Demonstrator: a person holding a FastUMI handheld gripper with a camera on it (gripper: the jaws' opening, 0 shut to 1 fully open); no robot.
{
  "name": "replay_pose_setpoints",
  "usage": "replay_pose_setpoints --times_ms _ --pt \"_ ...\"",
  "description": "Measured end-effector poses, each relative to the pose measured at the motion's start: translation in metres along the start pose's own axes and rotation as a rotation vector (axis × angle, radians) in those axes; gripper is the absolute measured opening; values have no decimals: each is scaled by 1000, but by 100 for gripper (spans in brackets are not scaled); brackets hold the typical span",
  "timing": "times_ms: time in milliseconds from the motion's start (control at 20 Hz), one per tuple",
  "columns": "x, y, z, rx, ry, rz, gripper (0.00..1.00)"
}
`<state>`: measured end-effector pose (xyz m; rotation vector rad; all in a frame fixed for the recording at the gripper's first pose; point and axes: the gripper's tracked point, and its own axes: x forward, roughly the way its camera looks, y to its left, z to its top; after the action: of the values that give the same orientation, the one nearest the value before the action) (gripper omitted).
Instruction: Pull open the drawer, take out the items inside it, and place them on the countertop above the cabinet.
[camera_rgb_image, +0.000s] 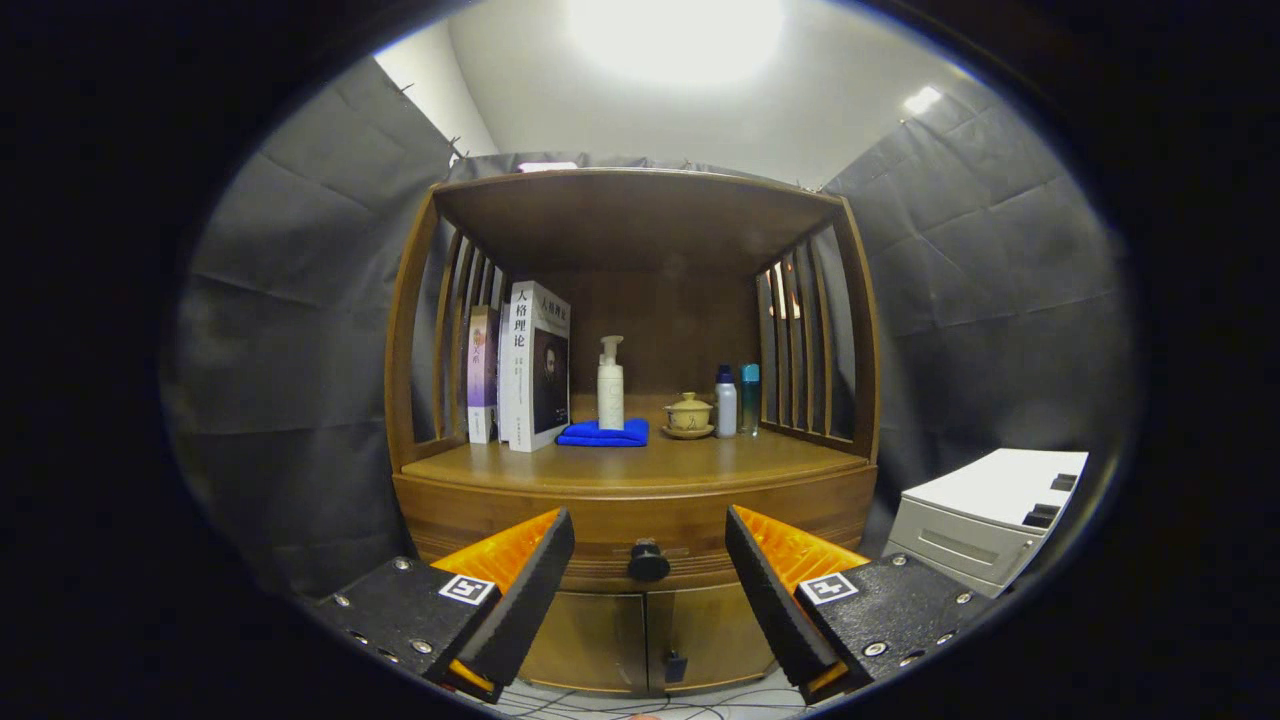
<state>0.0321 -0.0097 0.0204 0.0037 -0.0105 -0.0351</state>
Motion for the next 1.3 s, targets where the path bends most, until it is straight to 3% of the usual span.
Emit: replay_pose_setpoints --times_ms 550,1000,1300 --pt "73 -28 -45 26 105 -65 95" --pt "100 -14 -108 41 253 25 95" --pt "110 9 -122 -55 285 120 63"
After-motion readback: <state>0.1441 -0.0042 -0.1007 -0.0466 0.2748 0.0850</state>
